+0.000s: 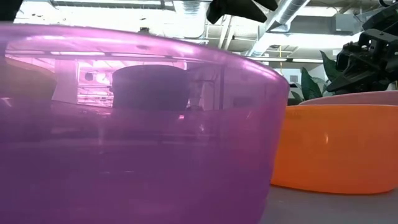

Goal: Place and stack bowls onto a shelf
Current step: Stack the pink bowl on top of the blue bowl on the shelf

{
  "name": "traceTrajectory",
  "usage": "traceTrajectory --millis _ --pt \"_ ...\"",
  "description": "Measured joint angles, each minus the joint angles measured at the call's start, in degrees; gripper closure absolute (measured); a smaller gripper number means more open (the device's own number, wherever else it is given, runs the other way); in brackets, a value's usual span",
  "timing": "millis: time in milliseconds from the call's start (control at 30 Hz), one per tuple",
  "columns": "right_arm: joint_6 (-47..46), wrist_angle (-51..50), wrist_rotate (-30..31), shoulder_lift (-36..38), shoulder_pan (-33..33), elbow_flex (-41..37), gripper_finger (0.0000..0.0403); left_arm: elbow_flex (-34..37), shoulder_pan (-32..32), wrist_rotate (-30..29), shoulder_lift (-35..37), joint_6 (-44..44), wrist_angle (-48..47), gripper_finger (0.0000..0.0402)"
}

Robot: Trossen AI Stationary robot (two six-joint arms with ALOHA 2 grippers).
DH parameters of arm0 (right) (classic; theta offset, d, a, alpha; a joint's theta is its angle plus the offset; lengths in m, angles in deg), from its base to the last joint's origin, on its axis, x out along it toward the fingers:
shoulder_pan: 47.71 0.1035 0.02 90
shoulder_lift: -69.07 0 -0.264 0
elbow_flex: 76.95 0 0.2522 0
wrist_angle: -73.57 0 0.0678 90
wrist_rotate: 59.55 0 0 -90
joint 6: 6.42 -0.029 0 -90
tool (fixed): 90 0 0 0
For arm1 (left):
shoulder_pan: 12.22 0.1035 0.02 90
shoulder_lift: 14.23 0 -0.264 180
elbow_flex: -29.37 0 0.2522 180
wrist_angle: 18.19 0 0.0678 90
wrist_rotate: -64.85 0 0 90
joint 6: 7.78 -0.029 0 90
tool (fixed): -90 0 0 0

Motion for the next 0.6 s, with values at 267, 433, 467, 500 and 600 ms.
traceTrajectory --millis 267,433,467,500,600 --pt "-0.02 -0.16 1.52 0.01 0.00 0.00 0.0214 -0.01 -0.01 -0.20 -0.02 3.17 5.16 0.0258" --pt "-0.56 -0.18 1.58 -0.01 0.00 0.00 0.0214 -0.01 -0.19 -0.43 -0.02 5.02 7.40 0.0258" --pt "-0.92 -0.19 1.60 0.00 0.00 0.00 0.0214 -0.01 -0.38 -0.46 -0.02 5.00 7.42 0.0258" --pt "-1.20 -0.19 1.64 0.01 0.00 0.00 0.0214 -0.01 -0.53 -0.45 -0.02 4.92 7.36 0.0258" --pt "-1.94 -0.25 2.18 0.00 0.00 0.00 0.0214 -0.01 -1.01 -0.42 -0.04 4.80 7.24 0.0258"
